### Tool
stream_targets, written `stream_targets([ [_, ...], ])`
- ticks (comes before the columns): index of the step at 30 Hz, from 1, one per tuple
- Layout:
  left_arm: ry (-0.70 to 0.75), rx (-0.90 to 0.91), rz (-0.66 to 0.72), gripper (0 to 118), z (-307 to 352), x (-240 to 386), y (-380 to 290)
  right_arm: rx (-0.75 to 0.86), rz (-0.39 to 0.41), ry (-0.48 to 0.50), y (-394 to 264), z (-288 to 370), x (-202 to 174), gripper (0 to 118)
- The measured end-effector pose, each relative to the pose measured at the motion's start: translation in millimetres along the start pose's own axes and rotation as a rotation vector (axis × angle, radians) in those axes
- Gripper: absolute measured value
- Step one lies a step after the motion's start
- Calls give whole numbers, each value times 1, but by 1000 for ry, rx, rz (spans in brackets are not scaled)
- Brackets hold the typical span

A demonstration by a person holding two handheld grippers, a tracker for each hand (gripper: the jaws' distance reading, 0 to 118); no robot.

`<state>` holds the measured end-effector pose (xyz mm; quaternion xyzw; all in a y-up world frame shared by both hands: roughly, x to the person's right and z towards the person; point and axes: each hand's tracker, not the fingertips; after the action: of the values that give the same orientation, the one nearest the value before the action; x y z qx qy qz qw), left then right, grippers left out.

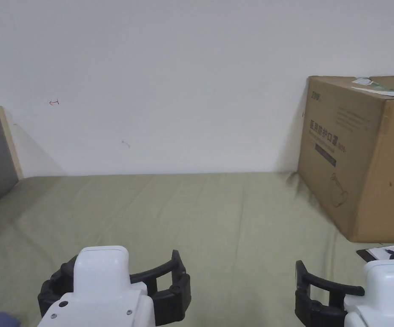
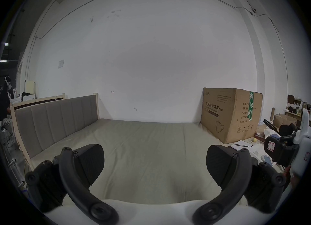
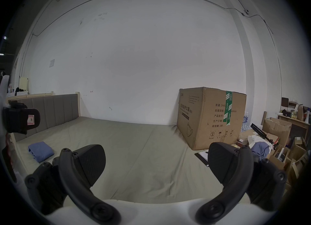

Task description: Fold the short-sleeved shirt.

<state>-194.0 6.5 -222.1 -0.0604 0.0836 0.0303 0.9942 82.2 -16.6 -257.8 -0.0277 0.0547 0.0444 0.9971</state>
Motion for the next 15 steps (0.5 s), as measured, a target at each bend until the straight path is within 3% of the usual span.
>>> stream_targets([
  [15, -21, -74, -7, 117, -17, 6, -15, -33, 9, 2, -6, -8, 0, 118],
])
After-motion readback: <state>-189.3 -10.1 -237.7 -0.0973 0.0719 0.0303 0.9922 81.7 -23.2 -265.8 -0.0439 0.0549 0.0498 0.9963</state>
